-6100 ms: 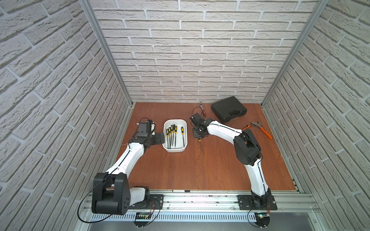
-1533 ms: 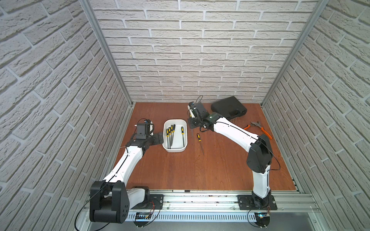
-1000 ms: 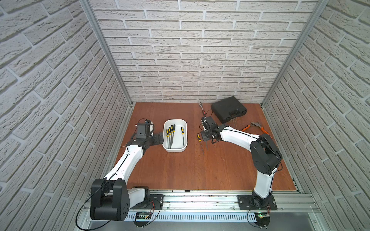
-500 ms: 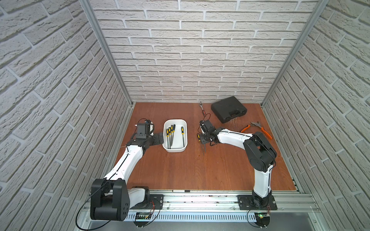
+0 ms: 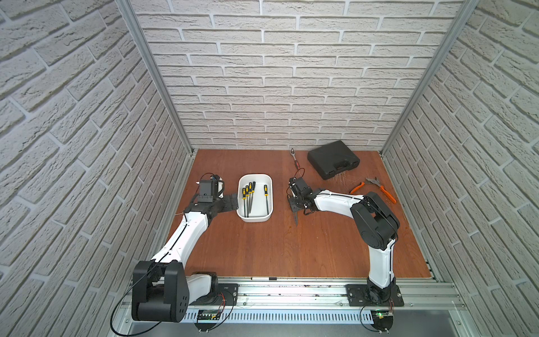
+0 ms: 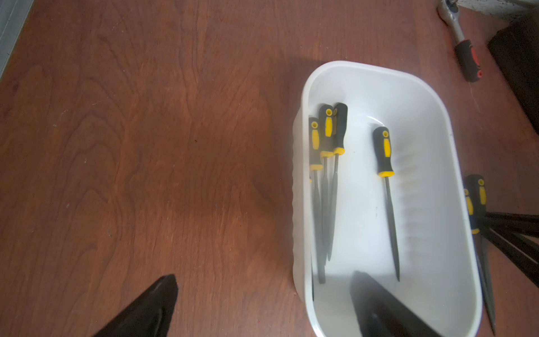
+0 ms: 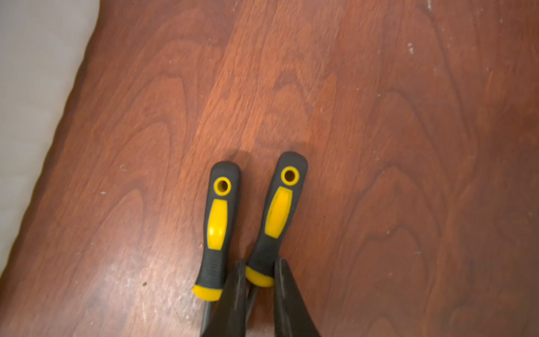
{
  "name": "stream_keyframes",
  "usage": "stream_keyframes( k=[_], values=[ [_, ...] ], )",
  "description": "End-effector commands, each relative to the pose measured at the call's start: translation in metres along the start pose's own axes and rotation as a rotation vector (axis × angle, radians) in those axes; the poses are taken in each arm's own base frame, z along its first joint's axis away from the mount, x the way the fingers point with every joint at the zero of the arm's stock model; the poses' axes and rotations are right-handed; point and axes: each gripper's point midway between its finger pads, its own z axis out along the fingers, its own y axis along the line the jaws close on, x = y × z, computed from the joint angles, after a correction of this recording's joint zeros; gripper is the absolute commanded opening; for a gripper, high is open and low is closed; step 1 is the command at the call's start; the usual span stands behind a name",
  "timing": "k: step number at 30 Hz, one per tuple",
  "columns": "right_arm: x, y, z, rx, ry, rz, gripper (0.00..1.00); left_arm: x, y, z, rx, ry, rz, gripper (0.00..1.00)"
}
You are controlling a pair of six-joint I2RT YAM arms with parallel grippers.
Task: Take the file tool out of the storage box
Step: Place the file tool at the center of the board, then pick up the file tool from the storage box.
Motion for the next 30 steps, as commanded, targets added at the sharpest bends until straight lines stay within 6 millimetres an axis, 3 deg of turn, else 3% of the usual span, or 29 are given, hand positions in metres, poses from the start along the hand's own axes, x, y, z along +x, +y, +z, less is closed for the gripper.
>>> stream_keyframes(
  k=[1,3,8,16,21,24,30],
  values=[
    [0.013,0.005,0.002,-0.008,0.03,-0.002,0.05,-0.011,0.001,-0.003,0.002,-0.027,0.009,0.98],
    [0.011,0.003,-0.001,0.005,0.025,0.004,0.14,-0.011,0.0,-0.003,0.004,-0.029,0.007,0.98],
    [0.001,-0.001,-0.01,0.033,0.007,-0.016,0.22,-0.011,0.0,-0.003,0.005,-0.03,0.006,0.99],
    [-0.04,-0.003,-0.05,0.038,-0.077,-0.031,0.36,-0.011,0.0,-0.004,0.005,-0.035,0.004,0.98],
    [-0.067,0.002,-0.077,0.017,-0.13,-0.041,0.4,-0.01,0.001,-0.004,0.005,-0.035,0.002,0.98],
    [-0.087,0.014,-0.095,-0.038,-0.175,-0.029,0.4,-0.011,0.001,-0.005,0.002,-0.04,0.003,0.99],
    [-0.122,0.073,-0.117,-0.212,-0.219,-0.01,0.4,-0.011,0.001,-0.004,0.003,-0.041,-0.012,0.99]
  ],
)
